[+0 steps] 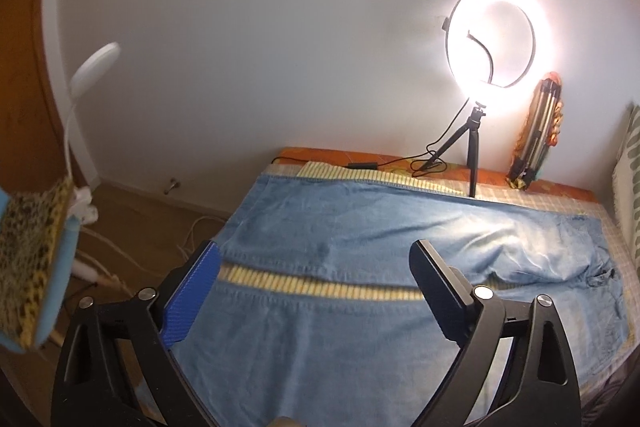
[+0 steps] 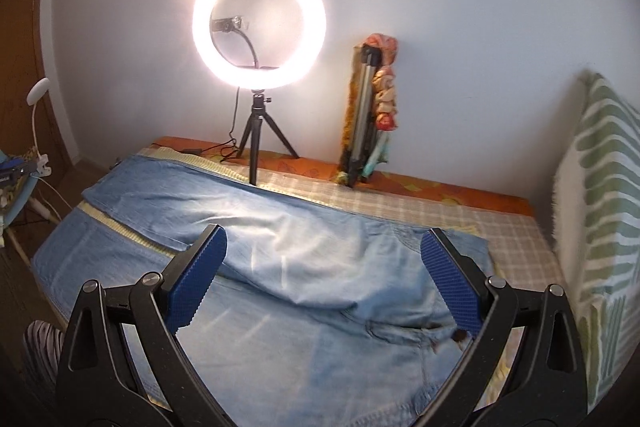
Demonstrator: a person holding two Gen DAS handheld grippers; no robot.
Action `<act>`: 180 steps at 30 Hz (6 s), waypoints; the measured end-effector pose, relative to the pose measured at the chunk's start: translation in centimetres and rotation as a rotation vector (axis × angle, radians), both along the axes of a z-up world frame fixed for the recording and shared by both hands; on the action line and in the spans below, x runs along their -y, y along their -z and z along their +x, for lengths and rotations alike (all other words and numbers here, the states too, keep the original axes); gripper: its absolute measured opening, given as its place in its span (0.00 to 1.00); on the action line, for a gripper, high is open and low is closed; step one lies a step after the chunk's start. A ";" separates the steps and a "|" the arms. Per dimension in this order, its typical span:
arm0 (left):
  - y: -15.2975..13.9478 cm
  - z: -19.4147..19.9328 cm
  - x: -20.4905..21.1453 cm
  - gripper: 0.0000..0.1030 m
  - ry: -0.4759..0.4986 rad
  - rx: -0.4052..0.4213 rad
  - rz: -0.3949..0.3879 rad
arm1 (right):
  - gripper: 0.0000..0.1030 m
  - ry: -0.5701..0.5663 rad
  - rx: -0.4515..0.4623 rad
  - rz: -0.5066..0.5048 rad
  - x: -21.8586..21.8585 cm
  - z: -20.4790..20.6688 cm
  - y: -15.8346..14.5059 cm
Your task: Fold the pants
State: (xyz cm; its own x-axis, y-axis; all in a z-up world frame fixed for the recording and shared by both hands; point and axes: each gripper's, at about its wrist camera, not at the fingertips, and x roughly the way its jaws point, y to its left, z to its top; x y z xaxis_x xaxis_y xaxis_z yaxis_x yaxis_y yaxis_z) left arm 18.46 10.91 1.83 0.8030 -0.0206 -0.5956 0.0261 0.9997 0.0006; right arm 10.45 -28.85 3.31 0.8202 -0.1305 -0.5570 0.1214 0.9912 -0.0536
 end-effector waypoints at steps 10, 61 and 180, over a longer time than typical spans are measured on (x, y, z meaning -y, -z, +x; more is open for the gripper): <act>1.8 9.1 1.4 0.91 0.049 -0.091 0.022 | 0.74 -0.213 -0.117 -0.018 -0.2 11.8 4.2; 14.7 25.3 4.3 0.92 -0.014 -0.420 -0.312 | 0.04 -0.610 -0.379 -0.144 -5.2 29.7 17.1; 13.1 1.8 -5.3 0.03 -0.082 -0.274 -0.201 | 0.06 -0.685 -0.492 -0.336 -15.2 -2.1 14.3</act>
State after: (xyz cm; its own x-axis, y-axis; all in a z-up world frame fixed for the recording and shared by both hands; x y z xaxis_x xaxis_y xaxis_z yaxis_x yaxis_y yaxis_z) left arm 20.27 16.20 -11.31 0.6177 -0.1009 -0.7799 -0.0826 0.9779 -0.1919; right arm 8.38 -13.63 -11.01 0.4575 0.0797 -0.8856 -0.6020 0.7608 -0.2425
